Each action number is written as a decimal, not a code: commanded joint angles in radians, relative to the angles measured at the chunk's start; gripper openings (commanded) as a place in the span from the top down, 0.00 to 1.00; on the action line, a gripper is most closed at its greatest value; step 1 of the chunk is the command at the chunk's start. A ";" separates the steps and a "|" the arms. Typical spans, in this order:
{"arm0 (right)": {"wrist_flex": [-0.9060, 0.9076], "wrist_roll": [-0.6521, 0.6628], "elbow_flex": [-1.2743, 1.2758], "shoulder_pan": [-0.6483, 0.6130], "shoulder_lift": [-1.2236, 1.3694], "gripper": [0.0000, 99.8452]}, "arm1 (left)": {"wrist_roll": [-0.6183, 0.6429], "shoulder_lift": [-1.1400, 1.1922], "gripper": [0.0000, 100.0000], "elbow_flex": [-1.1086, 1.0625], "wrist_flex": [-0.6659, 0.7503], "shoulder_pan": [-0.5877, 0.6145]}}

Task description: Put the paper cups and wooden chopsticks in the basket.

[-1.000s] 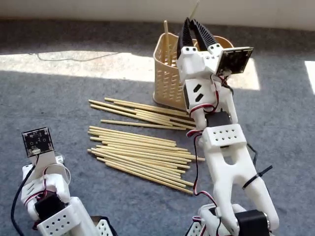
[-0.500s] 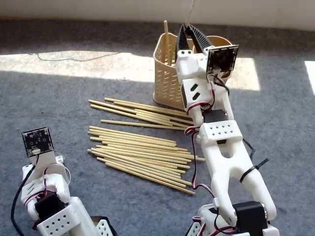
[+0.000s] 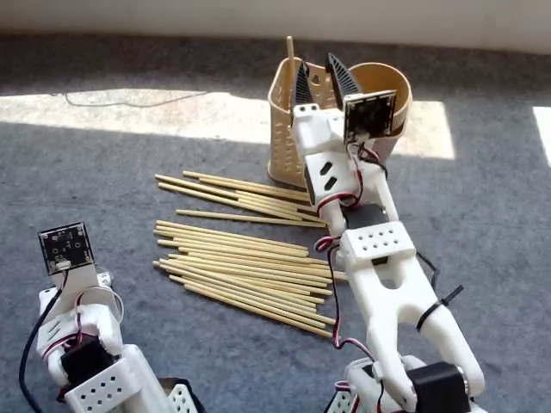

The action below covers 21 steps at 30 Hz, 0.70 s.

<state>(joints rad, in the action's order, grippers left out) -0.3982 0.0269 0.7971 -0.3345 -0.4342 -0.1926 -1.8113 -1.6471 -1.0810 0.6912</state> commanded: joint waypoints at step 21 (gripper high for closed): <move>0.800 0.008 0.455 -0.048 -1.035 0.86 | -0.005 -0.010 0.85 0.030 0.018 0.001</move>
<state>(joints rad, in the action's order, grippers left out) 0.3890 0.0299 1.1930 -0.3713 -1.3763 -0.1926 -1.8113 -1.6471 -1.0810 0.6912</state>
